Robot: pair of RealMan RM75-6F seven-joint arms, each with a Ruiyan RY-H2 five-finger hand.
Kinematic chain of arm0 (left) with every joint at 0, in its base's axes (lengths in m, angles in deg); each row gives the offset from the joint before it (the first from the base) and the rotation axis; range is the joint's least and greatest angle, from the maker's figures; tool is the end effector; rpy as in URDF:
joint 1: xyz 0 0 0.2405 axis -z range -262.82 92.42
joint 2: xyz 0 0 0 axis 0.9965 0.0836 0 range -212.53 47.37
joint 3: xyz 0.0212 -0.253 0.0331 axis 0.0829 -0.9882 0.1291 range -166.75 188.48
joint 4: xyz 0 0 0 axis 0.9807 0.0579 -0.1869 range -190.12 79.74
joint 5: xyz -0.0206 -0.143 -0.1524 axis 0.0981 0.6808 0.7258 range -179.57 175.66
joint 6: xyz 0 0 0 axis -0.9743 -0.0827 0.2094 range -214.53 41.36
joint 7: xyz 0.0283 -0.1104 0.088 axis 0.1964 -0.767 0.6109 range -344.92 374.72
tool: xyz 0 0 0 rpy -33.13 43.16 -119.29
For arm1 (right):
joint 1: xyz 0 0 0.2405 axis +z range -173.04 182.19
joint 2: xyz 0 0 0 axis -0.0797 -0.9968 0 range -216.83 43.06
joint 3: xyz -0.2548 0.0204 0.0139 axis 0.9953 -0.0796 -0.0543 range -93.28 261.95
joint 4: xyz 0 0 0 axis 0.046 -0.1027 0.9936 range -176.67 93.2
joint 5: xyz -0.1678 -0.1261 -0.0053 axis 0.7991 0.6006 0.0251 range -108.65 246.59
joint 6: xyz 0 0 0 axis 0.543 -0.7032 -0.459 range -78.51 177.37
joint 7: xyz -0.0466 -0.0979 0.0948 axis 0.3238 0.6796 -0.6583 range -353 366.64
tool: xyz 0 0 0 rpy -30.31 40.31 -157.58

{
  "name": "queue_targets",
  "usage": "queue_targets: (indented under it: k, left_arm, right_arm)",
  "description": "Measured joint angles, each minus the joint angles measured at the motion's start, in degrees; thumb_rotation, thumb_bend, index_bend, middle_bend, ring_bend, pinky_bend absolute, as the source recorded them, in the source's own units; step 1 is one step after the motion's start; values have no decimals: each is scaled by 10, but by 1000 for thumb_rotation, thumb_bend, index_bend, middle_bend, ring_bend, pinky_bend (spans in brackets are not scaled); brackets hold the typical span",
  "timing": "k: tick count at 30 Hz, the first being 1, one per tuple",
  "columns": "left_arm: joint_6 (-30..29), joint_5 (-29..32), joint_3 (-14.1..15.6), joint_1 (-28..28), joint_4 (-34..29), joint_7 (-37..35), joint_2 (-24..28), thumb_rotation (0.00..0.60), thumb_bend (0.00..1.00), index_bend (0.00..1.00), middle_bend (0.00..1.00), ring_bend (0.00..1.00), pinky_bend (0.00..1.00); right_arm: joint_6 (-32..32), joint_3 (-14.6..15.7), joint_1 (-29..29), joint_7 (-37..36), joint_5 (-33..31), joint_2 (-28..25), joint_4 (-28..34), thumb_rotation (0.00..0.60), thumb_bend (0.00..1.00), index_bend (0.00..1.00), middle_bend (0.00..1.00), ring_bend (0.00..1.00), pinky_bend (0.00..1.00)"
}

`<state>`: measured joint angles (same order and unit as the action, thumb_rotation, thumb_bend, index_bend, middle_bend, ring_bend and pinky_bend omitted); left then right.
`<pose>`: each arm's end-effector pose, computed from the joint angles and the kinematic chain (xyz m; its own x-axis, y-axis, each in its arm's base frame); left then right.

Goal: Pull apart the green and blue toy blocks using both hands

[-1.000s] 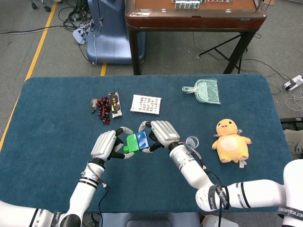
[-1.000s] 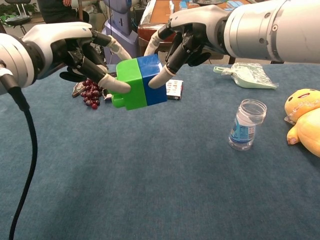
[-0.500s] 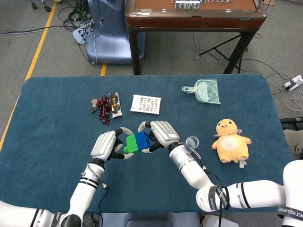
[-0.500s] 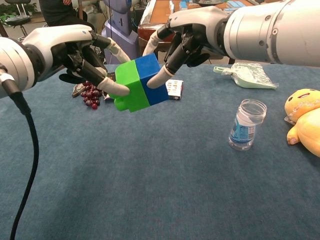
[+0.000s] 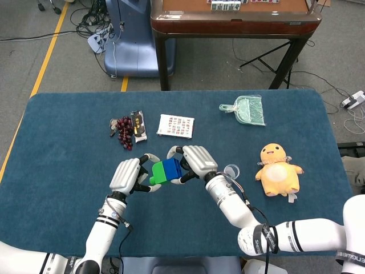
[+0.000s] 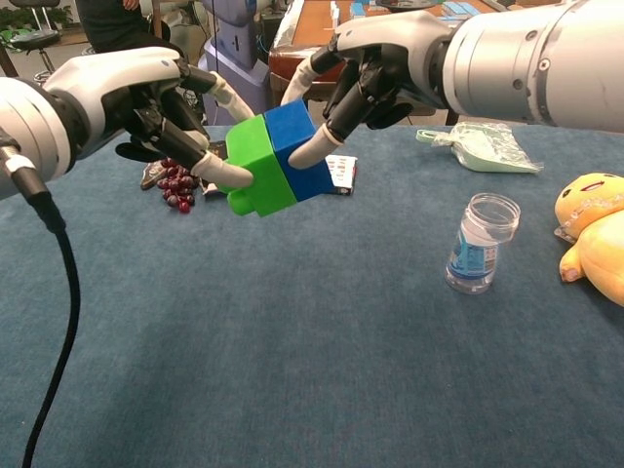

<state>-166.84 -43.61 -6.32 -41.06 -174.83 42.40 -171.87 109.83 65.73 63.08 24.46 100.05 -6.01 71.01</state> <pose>-0.0531 0.2825 0.0265 -0.0604 0.2985 0.9525 0.9884 -0.1154 0.0988 -0.0149 -0.3251 0.0185 0.0075 -0.4912 0.8710 -0.9648 -0.2326 -0.1228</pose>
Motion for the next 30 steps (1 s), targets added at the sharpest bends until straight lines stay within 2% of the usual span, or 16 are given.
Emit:
queue_targets:
  k: [30]
  left_arm:
    - [5, -9, 4, -19, 15, 4, -3, 600, 72, 722, 1000, 1000, 1000]
  right_arm:
    - [-4, 5, -18, -16, 20, -11, 6, 600, 68, 649, 1000, 1000, 1000]
